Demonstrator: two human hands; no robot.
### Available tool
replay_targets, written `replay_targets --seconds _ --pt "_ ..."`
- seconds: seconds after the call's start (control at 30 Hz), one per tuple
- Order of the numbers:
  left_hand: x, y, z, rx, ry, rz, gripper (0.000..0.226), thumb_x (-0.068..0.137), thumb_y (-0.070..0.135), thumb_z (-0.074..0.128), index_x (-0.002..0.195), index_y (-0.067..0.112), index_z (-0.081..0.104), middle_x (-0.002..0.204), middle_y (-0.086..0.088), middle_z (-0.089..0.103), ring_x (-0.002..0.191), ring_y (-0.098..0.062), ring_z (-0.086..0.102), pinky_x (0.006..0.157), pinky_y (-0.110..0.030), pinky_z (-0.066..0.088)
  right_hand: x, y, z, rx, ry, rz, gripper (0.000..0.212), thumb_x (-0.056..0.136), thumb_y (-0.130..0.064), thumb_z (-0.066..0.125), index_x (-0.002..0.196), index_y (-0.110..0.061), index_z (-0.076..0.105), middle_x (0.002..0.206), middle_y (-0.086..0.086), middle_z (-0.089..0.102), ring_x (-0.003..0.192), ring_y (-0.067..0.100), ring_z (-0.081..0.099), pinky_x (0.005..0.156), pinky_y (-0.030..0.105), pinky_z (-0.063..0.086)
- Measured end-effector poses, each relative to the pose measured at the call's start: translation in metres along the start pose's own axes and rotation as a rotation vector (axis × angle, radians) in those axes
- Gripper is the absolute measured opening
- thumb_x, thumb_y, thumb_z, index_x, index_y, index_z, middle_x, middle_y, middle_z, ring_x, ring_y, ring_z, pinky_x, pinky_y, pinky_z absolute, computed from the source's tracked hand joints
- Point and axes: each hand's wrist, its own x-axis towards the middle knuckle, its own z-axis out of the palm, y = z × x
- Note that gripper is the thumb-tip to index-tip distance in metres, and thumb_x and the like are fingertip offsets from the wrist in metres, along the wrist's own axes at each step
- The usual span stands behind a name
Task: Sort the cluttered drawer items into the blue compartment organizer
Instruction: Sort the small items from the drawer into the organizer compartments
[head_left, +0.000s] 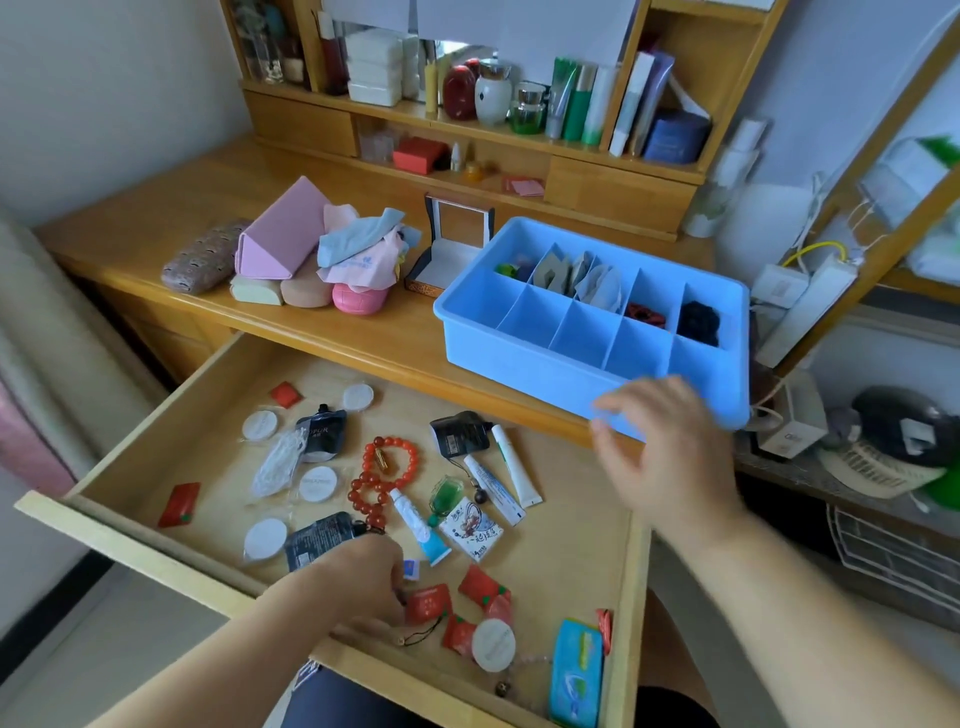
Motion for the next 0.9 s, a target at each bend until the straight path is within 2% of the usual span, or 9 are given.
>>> replay_targets --seconds 0.07,0.13,0.2,0.27,0.37,0.47,0.57,0.77,0.9 --pt "-0.003 0.0 -0.011 -0.229 0.049 0.084 0.02 0.077 0.026 0.074 0.088 0.024 0.058 0.088 0.005 0.066 0.069 -0.004 0.062 0.067 -0.019 0.054 -0.024 -0.026 0.024 0.198 -0.241 0.068 0.014 0.087 -0.026 0.055 0.09 -0.019 0.067 0.085 -0.007 0.064 0.069 0.01 0.057 0.065 0.027 0.048" --pt "-0.008 0.01 -0.023 -0.505 0.114 0.196 0.019 0.077 0.019 0.076 0.086 0.02 0.059 0.084 0.0 0.07 0.065 -0.005 0.067 0.063 -0.018 0.053 -0.043 -0.046 0.043 0.408 -0.535 0.3 0.021 0.089 -0.031 0.058 0.109 -0.029 0.065 0.1 -0.015 0.061 0.064 0.001 0.056 0.067 0.015 0.046" --pt "-0.015 0.025 -0.031 -0.746 0.198 0.279 0.018 0.075 0.014 0.077 0.087 0.019 0.063 0.081 0.0 0.071 0.066 -0.009 0.069 0.062 -0.017 0.052 -0.054 -0.059 0.057 0.585 -0.736 0.504 0.039 0.088 -0.041 0.059 0.127 -0.037 0.054 0.114 -0.017 0.057 0.079 -0.002 0.06 0.076 0.012 0.045" --pt "-0.02 0.04 -0.035 -0.916 0.239 0.334 0.021 0.074 0.009 0.076 0.089 0.02 0.065 0.083 -0.001 0.072 0.071 -0.012 0.07 0.066 -0.021 0.055 -0.055 -0.067 0.063 0.768 -0.809 0.662 0.046 0.088 -0.046 0.058 0.132 -0.036 0.049 0.115 -0.012 0.06 0.102 0.008 0.063 0.09 0.025 0.049" --pt "-0.022 0.055 -0.037 -1.161 0.187 0.445 0.028 0.072 0.008 0.078 0.097 0.017 0.068 0.095 -0.007 0.072 0.083 -0.024 0.071 0.078 -0.032 0.058 -0.047 -0.068 0.06 1.035 -0.687 0.853 0.026 0.091 -0.034 0.058 0.117 -0.028 0.059 0.09 -0.004 0.07 0.077 0.016 0.07 0.071 0.033 0.057" --pt "-0.018 0.058 -0.036 -1.483 0.042 0.559 0.035 0.075 0.011 0.075 0.109 0.014 0.069 0.109 -0.015 0.069 0.093 -0.026 0.068 0.082 -0.03 0.055 -0.031 -0.054 0.043 0.963 -0.518 0.905 0.01 0.092 -0.021 0.057 0.094 -0.023 0.067 0.068 0.0 0.068 0.057 0.013 0.062 0.056 0.025 0.051" --pt "-0.006 0.051 -0.03 -1.626 0.095 0.468 0.034 0.081 0.013 0.068 0.115 0.012 0.067 0.113 -0.015 0.068 0.091 -0.024 0.068 0.079 -0.031 0.056 -0.009 -0.029 0.017 0.912 -0.288 0.865 0.019 0.092 -0.016 0.057 0.077 -0.021 0.068 0.055 -0.004 0.06 0.056 0.01 0.057 0.062 0.027 0.049" --pt "0.016 0.021 -0.003 -1.608 0.226 0.086 0.026 0.088 0.001 0.058 0.112 0.008 0.064 0.097 -0.013 0.073 0.08 -0.024 0.069 0.078 -0.034 0.054 0.054 0.025 -0.053 1.034 0.18 0.816 0.032 0.086 0.003 0.055 0.069 -0.022 0.063 0.054 -0.005 0.055 0.052 0.007 0.057 0.072 0.029 0.059" --pt "0.022 0.013 -0.003 -1.609 0.297 0.027 0.021 0.09 0.001 0.057 0.108 0.008 0.064 0.091 -0.012 0.074 0.079 -0.025 0.069 0.085 -0.039 0.053 0.076 0.062 -0.06 0.831 0.181 0.97 0.021 0.089 -0.005 0.054 0.072 -0.015 0.058 0.042 -0.002 0.046 0.043 0.009 0.051 0.073 0.034 0.057"
